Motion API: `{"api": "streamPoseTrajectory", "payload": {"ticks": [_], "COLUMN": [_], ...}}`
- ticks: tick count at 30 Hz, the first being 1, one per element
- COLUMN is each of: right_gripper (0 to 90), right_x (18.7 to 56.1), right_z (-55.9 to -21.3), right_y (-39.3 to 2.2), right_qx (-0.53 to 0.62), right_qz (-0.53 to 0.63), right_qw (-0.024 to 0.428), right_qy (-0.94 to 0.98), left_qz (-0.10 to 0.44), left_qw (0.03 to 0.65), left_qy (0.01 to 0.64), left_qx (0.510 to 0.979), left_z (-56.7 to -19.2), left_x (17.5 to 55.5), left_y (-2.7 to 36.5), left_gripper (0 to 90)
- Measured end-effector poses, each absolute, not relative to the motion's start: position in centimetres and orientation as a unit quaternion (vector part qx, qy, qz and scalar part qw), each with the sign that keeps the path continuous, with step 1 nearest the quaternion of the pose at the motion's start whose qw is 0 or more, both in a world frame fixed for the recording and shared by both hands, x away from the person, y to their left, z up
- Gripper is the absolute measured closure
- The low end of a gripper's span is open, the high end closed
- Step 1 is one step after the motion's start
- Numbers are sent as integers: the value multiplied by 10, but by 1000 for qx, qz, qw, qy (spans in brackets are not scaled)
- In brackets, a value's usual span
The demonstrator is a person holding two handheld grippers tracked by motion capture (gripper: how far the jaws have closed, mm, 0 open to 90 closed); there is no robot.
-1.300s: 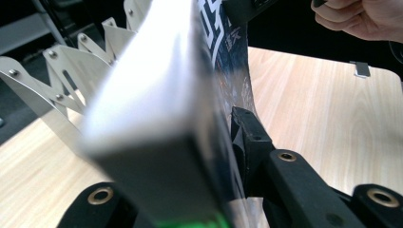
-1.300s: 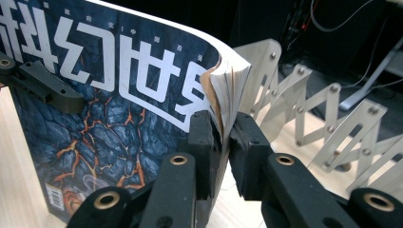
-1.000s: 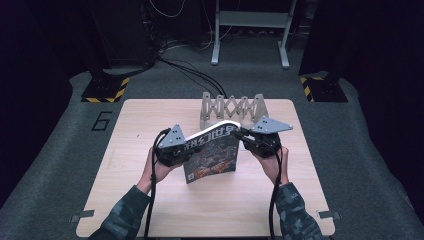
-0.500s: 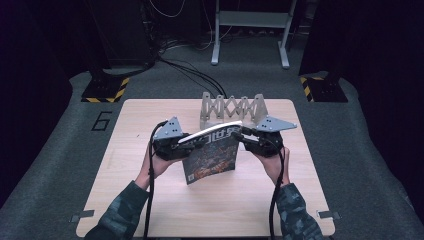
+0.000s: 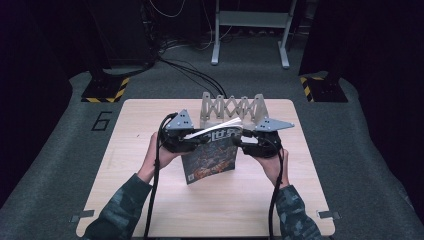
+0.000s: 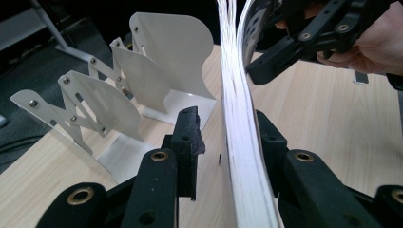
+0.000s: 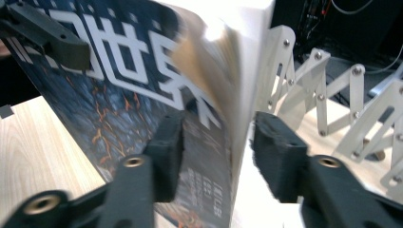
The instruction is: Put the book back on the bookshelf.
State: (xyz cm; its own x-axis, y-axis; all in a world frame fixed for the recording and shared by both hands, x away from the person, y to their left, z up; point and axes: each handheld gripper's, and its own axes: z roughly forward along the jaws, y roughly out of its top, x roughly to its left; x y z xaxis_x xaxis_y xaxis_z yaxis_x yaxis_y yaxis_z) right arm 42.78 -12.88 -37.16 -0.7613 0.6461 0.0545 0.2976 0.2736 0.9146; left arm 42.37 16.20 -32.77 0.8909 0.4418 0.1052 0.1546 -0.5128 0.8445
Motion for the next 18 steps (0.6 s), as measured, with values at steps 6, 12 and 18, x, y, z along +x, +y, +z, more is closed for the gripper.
{"api": "streamPoseTrajectory", "payload": {"ticks": [6,12,18], "right_gripper": [315,148,87], "right_x": [432,436,443], "right_z": [-395,-446,-484], "right_y": [-155,-178,-191], "right_qx": [354,435,480], "right_qz": [507,470,416], "right_qw": [139,146,158], "right_qy": [774,754,756], "left_qz": [148,135,145], "left_qw": [444,432,424], "left_qy": [171,166,156], "left_qx": [867,876,880], "left_z": [-325,-321,-318], "left_x": [427,434,434], "left_y": [159,157,151], "left_gripper": [721,754,746]}}
